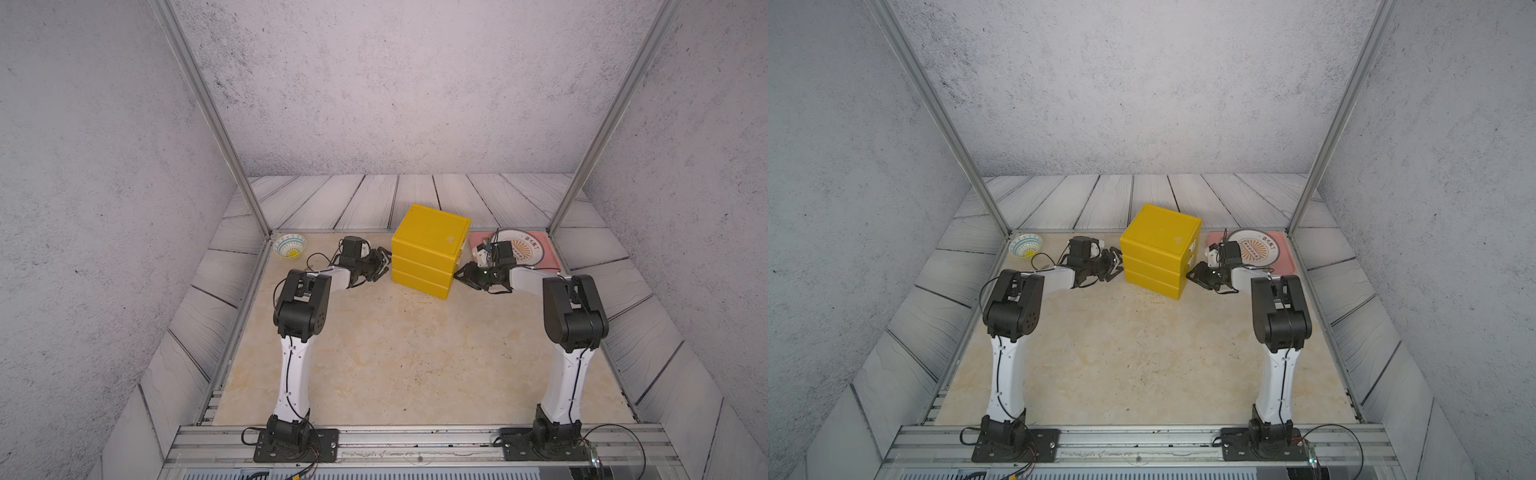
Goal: Please put the sticky notes in the drawer by color
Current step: Adjust the storage box at the center of the board.
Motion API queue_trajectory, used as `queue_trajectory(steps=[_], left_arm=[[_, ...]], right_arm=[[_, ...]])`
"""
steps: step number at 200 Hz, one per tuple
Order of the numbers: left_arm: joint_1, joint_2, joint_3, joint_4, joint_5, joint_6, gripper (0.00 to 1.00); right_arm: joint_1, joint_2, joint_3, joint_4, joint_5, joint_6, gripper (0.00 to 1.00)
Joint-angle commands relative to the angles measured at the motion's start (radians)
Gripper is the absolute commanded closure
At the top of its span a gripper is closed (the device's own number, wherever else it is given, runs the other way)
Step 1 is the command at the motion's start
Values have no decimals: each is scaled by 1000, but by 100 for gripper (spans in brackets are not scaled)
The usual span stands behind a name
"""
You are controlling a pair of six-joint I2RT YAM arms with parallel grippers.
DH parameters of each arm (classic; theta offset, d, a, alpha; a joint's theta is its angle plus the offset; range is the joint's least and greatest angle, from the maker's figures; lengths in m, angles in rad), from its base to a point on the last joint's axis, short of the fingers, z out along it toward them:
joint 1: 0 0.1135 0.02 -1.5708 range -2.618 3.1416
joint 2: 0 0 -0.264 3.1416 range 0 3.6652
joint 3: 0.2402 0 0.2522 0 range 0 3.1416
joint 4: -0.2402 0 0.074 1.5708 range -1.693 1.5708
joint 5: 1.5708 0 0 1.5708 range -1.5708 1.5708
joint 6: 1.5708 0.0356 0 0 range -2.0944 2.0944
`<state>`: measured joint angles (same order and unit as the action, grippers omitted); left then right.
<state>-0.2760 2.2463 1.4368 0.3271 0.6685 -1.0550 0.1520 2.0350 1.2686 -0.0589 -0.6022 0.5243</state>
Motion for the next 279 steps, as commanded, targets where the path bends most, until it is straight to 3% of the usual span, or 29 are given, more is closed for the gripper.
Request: queue_trajectory(steps=[1,49,84,107,148,175,204,243,279], left_arm=[[-38,-71,-69,33,97,34,27],[-31,-149,-98,-94,87,124,22],[24,-235,-170,-121,72,124,20],[76,-328,-237,-149,37,134,19],[127,-442,-251,-306,21,219,17],[144,-523,-308,-334,-13,213,17],[137,-645,-403,-374,-66,204,18],[129,-819,-543,-502,-162,231,21],[44,-768,-545,-522,-164,236,25]], right_arm=[[89,-94,-81,19,-57,9,64],[248,-173,-176,60,29,51,64],[295,-189,-154,84,76,85,62],[296,-231,-127,44,92,72,62],[265,-498,-224,-129,218,3,62],[159,-568,-233,-187,254,-38,61],[14,-451,-115,-175,179,-38,61],[-55,-88,270,-262,33,-43,62],[-68,253,628,-322,-51,2,62]])
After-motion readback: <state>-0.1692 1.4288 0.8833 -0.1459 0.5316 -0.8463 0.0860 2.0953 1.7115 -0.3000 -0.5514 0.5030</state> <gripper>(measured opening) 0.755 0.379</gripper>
